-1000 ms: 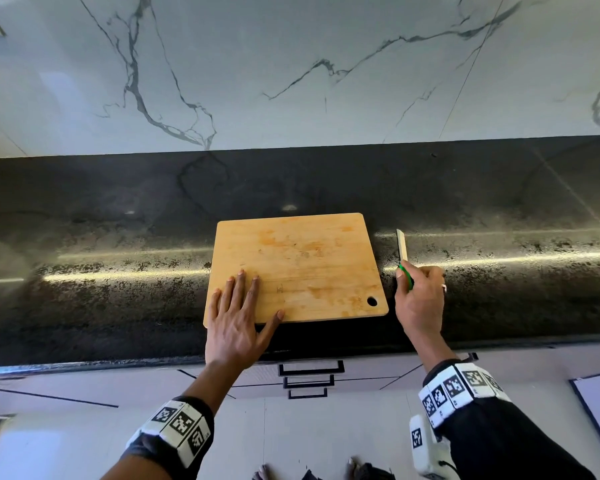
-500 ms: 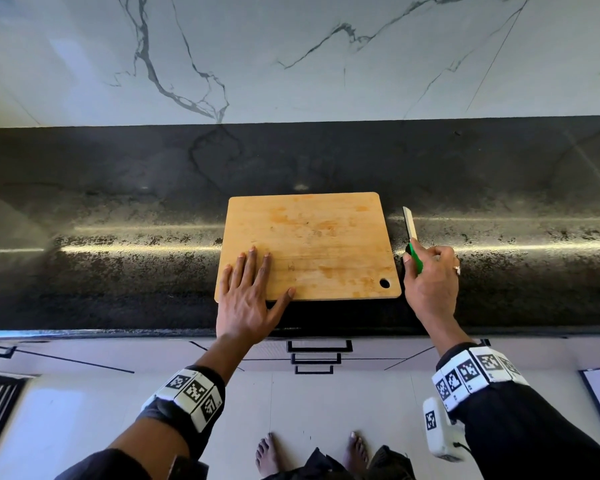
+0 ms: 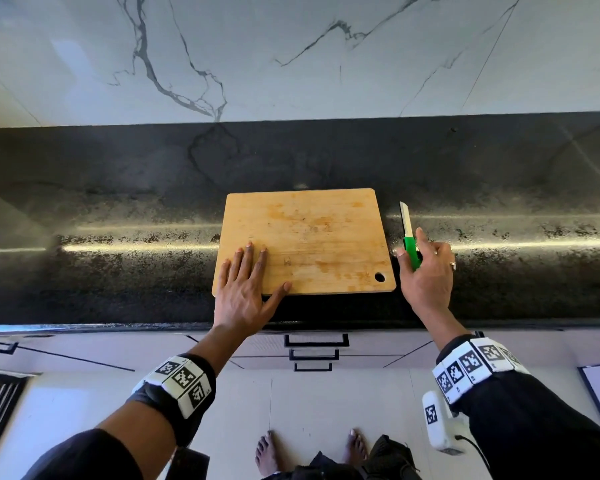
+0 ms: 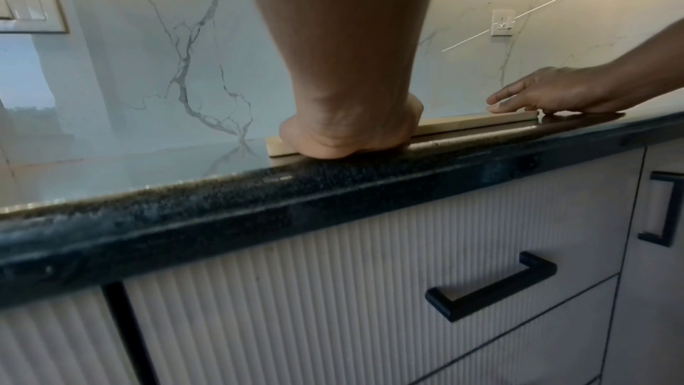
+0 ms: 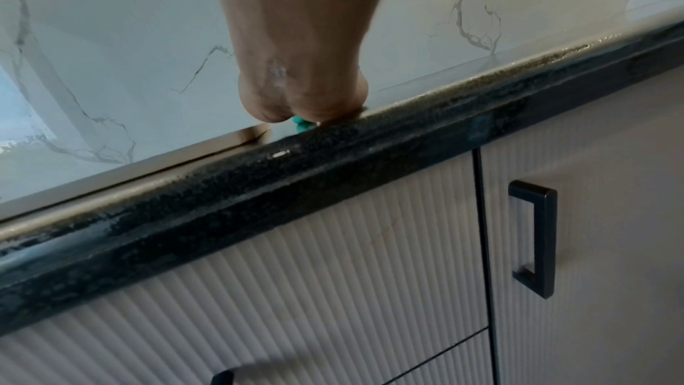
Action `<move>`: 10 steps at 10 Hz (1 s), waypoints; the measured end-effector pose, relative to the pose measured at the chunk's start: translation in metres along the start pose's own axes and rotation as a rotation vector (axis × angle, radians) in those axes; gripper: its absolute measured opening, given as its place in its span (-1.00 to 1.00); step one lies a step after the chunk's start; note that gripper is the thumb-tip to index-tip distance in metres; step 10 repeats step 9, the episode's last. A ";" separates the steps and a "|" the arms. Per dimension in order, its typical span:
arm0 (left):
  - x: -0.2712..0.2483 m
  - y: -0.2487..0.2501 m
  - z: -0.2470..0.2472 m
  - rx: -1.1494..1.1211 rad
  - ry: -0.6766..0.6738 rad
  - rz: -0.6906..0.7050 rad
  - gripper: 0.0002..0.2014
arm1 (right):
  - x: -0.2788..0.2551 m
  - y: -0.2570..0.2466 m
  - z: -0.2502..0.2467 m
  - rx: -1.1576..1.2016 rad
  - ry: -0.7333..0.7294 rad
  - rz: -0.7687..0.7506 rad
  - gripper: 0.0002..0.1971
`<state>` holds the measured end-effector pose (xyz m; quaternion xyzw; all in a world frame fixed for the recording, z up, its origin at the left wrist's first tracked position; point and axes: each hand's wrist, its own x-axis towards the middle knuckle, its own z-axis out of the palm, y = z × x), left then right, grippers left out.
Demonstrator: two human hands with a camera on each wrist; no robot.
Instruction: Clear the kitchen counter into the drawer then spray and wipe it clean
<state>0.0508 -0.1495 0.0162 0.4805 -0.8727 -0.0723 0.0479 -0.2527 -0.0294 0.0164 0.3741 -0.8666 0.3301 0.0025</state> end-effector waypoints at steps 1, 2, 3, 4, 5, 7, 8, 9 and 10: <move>0.005 -0.001 -0.010 -0.024 -0.004 0.006 -0.12 | 0.002 -0.008 -0.005 0.027 0.036 -0.032 -0.49; 0.020 0.000 -0.028 0.039 0.057 0.050 -0.13 | 0.014 -0.033 -0.013 -0.045 0.066 -0.157 -0.50; 0.037 0.003 -0.043 0.121 0.060 0.063 -0.11 | 0.027 -0.056 -0.017 -0.114 0.042 -0.270 -0.45; 0.062 0.010 -0.068 0.220 0.083 0.066 -0.12 | 0.046 -0.093 -0.025 -0.232 0.002 -0.456 -0.37; 0.077 0.017 -0.085 0.242 0.109 0.066 -0.13 | 0.056 -0.115 -0.030 -0.257 -0.005 -0.511 -0.33; 0.091 0.036 -0.111 0.319 0.134 0.104 -0.14 | 0.063 -0.151 -0.038 -0.273 -0.023 -0.520 -0.28; 0.097 0.042 -0.130 0.364 0.141 0.129 -0.13 | 0.068 -0.161 -0.040 -0.288 -0.029 -0.538 -0.27; 0.104 0.046 -0.147 0.363 0.176 0.123 -0.12 | 0.074 -0.166 -0.047 -0.327 -0.025 -0.580 -0.26; 0.104 0.046 -0.147 0.363 0.176 0.123 -0.12 | 0.074 -0.166 -0.047 -0.327 -0.025 -0.580 -0.26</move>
